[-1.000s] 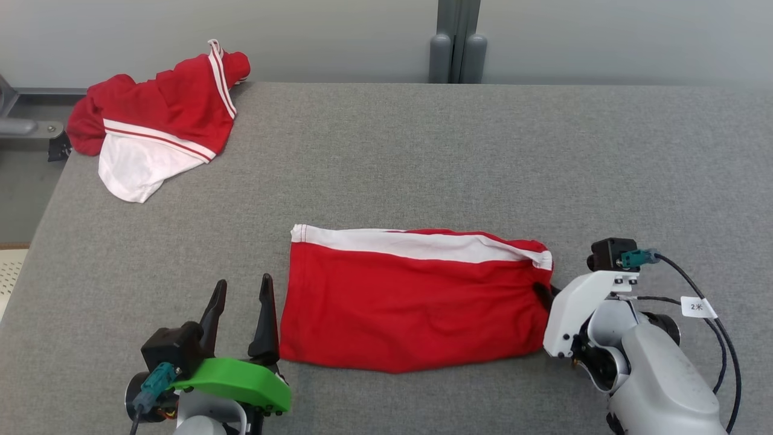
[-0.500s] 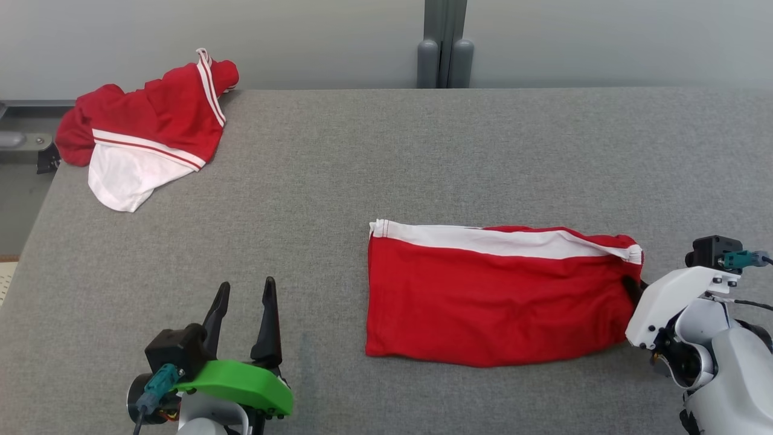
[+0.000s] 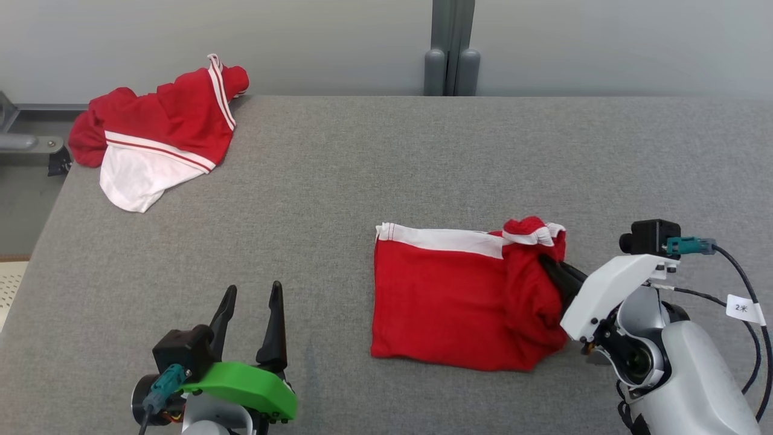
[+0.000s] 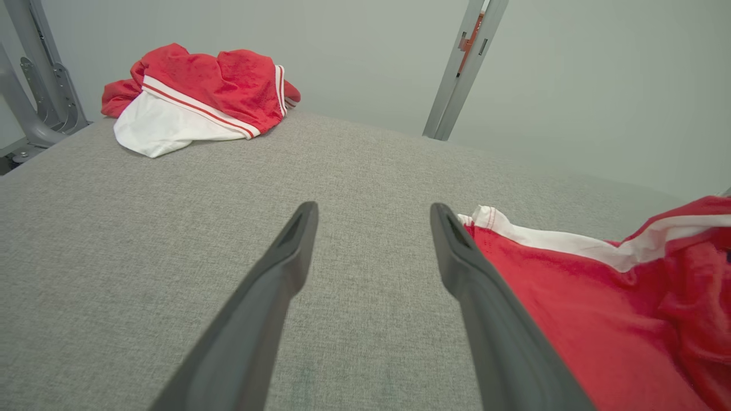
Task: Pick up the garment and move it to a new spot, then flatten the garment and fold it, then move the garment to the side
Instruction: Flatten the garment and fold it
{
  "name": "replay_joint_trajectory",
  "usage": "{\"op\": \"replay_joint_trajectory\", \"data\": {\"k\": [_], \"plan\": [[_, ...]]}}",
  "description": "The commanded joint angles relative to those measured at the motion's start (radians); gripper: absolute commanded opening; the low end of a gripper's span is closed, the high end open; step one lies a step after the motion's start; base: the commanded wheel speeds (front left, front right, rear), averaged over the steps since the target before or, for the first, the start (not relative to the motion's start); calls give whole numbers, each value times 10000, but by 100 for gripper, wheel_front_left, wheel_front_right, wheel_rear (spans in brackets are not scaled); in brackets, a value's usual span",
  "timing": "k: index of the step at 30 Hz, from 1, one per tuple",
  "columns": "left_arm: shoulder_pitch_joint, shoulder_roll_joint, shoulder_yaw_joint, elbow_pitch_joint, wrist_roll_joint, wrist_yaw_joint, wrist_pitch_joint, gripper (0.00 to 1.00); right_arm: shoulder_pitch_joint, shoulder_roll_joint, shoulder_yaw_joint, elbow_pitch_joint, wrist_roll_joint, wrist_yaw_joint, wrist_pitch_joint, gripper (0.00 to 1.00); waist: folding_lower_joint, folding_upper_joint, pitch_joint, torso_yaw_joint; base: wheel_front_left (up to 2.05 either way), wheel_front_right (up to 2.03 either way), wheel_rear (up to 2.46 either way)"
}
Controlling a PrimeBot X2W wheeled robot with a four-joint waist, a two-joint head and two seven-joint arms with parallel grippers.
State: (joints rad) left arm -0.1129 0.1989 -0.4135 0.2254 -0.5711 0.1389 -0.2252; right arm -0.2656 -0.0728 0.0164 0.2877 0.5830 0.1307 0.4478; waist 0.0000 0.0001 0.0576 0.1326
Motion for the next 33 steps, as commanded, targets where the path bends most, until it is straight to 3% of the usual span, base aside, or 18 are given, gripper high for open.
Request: {"op": "replay_joint_trajectory", "data": {"k": [1, 8, 21, 22, 23, 24, 25, 33], "plan": [[92, 54, 9, -39, -8, 31, 14, 100, 70, 46, 96, -78, 119, -1, 42, 0, 0, -1, -8, 56, 0, 0, 0], [-36, 1, -84, -88, -21, 40, 22, 100, -472, 208, 702, 462, 245, -1, -185, 0, 0, -1, 93, 281, 0, 0, 0], [-349, -186, -250, 130, -71, -63, -60, 100, -2100, 215, 2722, 2969, 1344, 0, -1595, 0, 0, -1, 299, 742, 0, 0, 0], [-374, -197, -259, 157, -74, -69, -64, 100, -2226, 215, 2909, 3158, 1441, 0, -1728, 5, 0, -1, 301, 760, 0, 0, 0], [-390, -205, -261, 175, -78, -60, -74, 100, -2305, 215, 3066, 3298, 1505, 0, -1797, 33, 0, -1, 299, 770, 0, 0, 0], [-400, -217, -261, 201, -88, -58, -77, 100, -2398, 217, 3291, 3458, 1609, 0, -1882, 52, 0, -1, 291, 777, 0, 0, 0], [-407, -227, -266, 220, -94, -53, -74, 100, -2473, 219, 3468, 3560, 1686, 0, -1944, 100, 0, -1, 283, 777, 0, 0, 0], [-426, -244, -275, 292, -108, -48, -121, 100, -2877, 211, 4738, 3507, 2320, 0, -2631, 100, 0, -1, 241, 642, 0, 0, 0]]}}
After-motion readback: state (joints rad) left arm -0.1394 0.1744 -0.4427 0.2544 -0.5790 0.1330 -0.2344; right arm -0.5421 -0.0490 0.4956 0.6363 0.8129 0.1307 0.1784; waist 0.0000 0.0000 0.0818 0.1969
